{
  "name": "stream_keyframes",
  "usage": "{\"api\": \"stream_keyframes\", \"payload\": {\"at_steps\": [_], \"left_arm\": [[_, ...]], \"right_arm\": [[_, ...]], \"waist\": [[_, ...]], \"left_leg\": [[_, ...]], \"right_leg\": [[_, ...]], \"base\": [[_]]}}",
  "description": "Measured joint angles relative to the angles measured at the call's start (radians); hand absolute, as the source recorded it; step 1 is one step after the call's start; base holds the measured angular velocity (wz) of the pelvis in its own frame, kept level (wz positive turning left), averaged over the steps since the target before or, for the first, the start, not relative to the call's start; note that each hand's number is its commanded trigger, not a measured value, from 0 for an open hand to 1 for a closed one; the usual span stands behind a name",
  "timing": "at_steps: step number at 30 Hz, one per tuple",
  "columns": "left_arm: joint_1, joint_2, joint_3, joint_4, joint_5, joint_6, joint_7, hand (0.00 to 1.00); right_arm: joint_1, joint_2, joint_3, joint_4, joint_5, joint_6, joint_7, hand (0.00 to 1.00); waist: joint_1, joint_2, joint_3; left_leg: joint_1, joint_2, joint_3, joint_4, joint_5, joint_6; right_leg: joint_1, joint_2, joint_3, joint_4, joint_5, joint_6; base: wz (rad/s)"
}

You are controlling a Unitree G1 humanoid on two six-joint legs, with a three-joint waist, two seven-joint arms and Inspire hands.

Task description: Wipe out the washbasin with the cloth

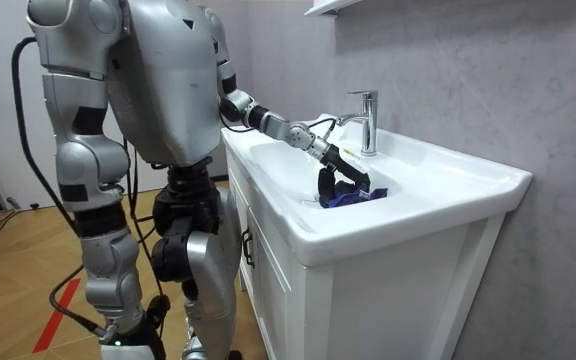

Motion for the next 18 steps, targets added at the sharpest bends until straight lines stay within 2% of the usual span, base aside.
{"api": "stream_keyframes", "payload": {"at_steps": [3,6,9,11,13,15,18], "left_arm": [[0.002,0.000,0.000,0.016,0.000,-0.005,0.003,1.00],[0.008,0.000,0.000,0.049,0.000,-0.021,0.011,1.00],[0.013,0.000,0.010,0.084,0.019,-0.054,0.021,1.00],[0.021,0.003,0.010,0.090,0.021,-0.057,0.021,1.00],[0.031,0.016,0.013,0.104,0.021,-0.078,0.024,1.00],[0.045,0.017,0.024,0.108,0.034,-0.089,0.024,1.00],[0.063,0.017,0.051,0.134,0.045,-0.103,0.038,1.00]], "right_arm": [[-0.004,0.001,-0.001,-0.006,0.001,0.004,-0.003,0.00],[-0.004,0.001,-0.001,-0.011,-0.001,0.024,-0.007,0.00],[-0.005,0.003,-0.039,-0.018,-0.021,0.039,-0.011,0.00],[-0.005,0.002,-0.057,-0.018,-0.023,0.042,-0.014,0.00],[-0.002,0.002,-0.060,-0.019,-0.028,0.051,-0.014,0.00],[0.006,0.002,-0.085,-0.040,-0.040,0.067,-0.012,0.00],[0.006,0.000,-0.107,-0.042,-0.049,0.070,-0.023,0.00]], "waist": [[0.000,0.000,-0.0001],[0.001,0.000,-0.0003],[0.019,-0.004,-0.0022],[0.027,-0.006,-0.0036],[0.039,-0.016,-0.0082],[0.049,-0.022,-0.0101],[0.071,-0.027,-0.0140]], "left_leg": [[0.002,0.000,0.001,-0.002,0.000,0.000],[0.012,0.000,0.002,-0.004,0.000,0.000],[0.018,-0.001,0.005,-0.007,0.000,0.000],[0.020,0.000,0.005,-0.005,0.000,0.000],[0.031,-0.001,0.004,-0.005,0.000,0.000],[0.036,0.000,0.004,-0.006,0.000,-0.001],[0.036,0.001,0.005,-0.004,0.000,-0.001]], "right_leg": [[0.004,0.000,-0.001,-0.001,-0.001,0.000],[0.012,0.000,0.001,0.000,-0.003,0.001],[0.018,0.000,0.005,0.005,-0.008,0.001],[0.019,0.001,0.006,0.005,-0.008,0.001],[0.023,0.001,0.009,0.016,-0.014,-0.001],[0.029,0.002,0.010,0.016,-0.015,-0.001],[0.031,0.003,0.001,0.016,-0.014,-0.003]], "base": [[0.00],[0.00],[-0.03],[-0.02],[0.00],[0.00],[-0.03]]}}
